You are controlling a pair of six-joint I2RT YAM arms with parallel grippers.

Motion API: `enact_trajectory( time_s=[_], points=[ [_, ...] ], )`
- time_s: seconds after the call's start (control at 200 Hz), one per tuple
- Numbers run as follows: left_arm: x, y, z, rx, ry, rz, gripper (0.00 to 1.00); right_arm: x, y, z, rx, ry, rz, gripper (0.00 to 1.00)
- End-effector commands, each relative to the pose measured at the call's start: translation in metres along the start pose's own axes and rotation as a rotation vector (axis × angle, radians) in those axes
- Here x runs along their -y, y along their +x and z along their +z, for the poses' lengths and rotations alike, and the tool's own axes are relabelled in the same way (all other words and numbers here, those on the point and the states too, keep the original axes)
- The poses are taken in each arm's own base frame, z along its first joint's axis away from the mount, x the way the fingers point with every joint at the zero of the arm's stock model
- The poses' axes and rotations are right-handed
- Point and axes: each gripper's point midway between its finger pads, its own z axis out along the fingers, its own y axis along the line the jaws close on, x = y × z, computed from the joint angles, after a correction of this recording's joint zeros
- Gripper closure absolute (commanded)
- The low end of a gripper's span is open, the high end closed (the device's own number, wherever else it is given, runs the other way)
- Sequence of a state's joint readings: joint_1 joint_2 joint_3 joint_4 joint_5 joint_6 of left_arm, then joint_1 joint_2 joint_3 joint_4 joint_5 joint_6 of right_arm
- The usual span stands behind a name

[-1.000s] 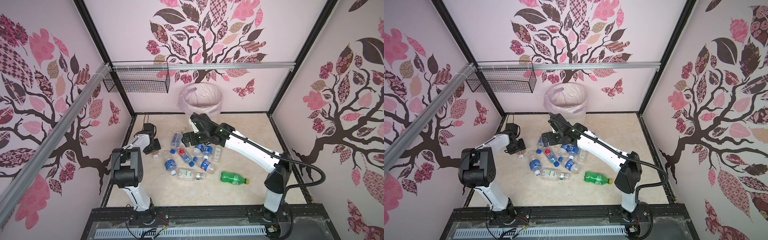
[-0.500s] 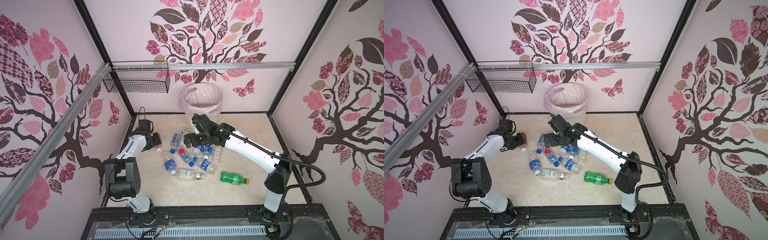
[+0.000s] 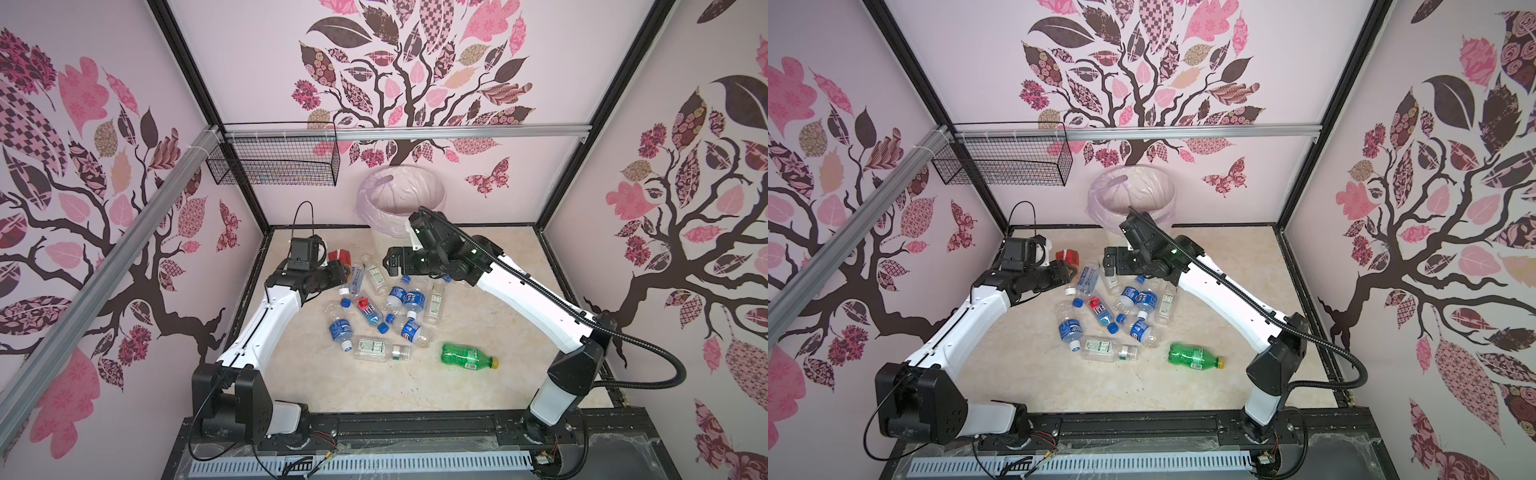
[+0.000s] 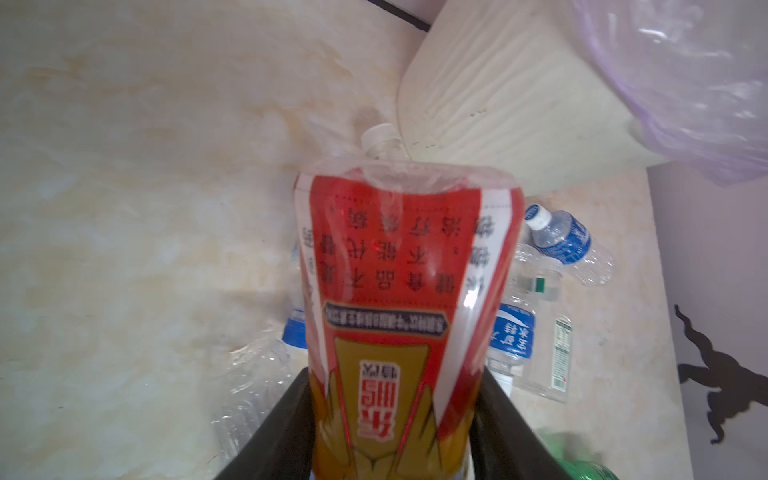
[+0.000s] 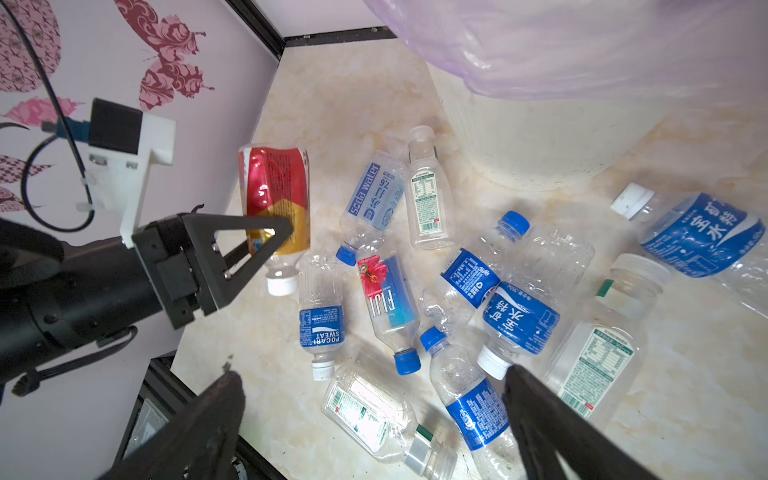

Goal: Throw the plastic bottles in the bin
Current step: 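Close the left gripper on the red-and-gold bottle and lift it, then bring the red-and-gold bottle to the right gripper and grasp its base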

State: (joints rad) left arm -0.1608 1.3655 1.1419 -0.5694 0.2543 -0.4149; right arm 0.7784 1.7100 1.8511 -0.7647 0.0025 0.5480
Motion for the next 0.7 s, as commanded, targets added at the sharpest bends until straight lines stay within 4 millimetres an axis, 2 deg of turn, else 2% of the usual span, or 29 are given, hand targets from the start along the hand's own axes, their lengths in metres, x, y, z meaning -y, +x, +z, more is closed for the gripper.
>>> enact_trajectory(
  time_s=[0.0, 0.245, 0.39, 0.535, 0.695],
  points=[
    [0.027, 0.012, -0.001, -0.027, 0.095, 0.055, 0.47, 0.002, -0.007, -0.019, 0.022, -0.038, 0.052, 0.00],
    [0.052, 0.035, -0.005, -0.058, 0.158, 0.067, 0.47, 0.016, 0.002, -0.019, 0.005, -0.105, 0.155, 0.00],
    [0.079, 0.054, -0.010, -0.068, 0.212, 0.107, 0.47, 0.024, 0.010, -0.011, -0.027, -0.132, 0.219, 0.01],
    [0.107, 0.072, -0.013, -0.100, 0.284, 0.166, 0.47, 0.021, 0.007, -0.008, -0.017, -0.171, 0.233, 0.01],
    [0.122, 0.078, -0.017, -0.116, 0.319, 0.200, 0.47, 0.017, 0.008, -0.002, -0.034, -0.194, 0.248, 0.02]
  ],
)
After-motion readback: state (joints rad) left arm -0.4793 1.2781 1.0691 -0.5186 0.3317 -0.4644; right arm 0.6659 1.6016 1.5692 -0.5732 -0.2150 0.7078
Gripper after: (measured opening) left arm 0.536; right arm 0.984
